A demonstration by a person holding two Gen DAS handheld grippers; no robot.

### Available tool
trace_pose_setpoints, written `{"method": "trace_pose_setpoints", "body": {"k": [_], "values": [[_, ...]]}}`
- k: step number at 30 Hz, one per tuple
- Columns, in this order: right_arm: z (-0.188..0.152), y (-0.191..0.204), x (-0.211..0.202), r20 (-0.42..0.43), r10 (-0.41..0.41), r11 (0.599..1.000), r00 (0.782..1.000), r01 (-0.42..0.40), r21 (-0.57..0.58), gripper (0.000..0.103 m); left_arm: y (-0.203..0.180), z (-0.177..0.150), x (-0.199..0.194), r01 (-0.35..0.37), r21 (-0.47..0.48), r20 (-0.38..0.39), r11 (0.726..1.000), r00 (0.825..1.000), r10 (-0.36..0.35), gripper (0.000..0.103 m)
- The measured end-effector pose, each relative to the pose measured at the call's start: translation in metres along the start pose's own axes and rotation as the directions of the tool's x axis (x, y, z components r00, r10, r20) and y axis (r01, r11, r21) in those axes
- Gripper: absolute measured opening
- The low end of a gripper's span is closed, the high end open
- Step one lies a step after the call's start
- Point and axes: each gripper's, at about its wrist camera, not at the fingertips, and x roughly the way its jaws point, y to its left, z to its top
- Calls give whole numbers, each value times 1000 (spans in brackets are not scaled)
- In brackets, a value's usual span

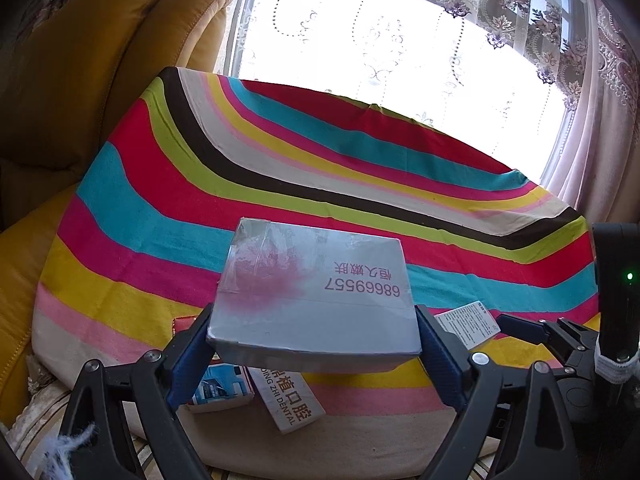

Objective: Organize objects
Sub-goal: 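Grasp the white printed box with the right gripper while the left grasps the large white box, then carry both boxes into the purple box and open both grippers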

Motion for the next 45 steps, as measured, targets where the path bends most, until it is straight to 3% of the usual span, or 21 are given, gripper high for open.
{"method": "trace_pose_setpoints", "body": {"k": [4,6,17,31,45], "values": [[2,-3,10,-17,-4,1000,1000,4,10,88,0,-1,0,-3,1,6,1000,1000,3,93],[2,-4,11,-18,-1,1000,1000,1,16,71,0,-2,0,-2,4,8,1000,1000,2,93],[-16,-2,-15,9,-87,995,996,86,49,71,-10,-6,-9,2,50,35,999,999,-3,93],[-55,-11,-70,43,-150,973,988,139,183,71,-26,-14,-36,13,112,67,994,998,-21,93],[-99,-42,-122,11,-215,927,976,201,315,72,-66,-31,-66,137,225,-4,965,990,-140,93]]}}
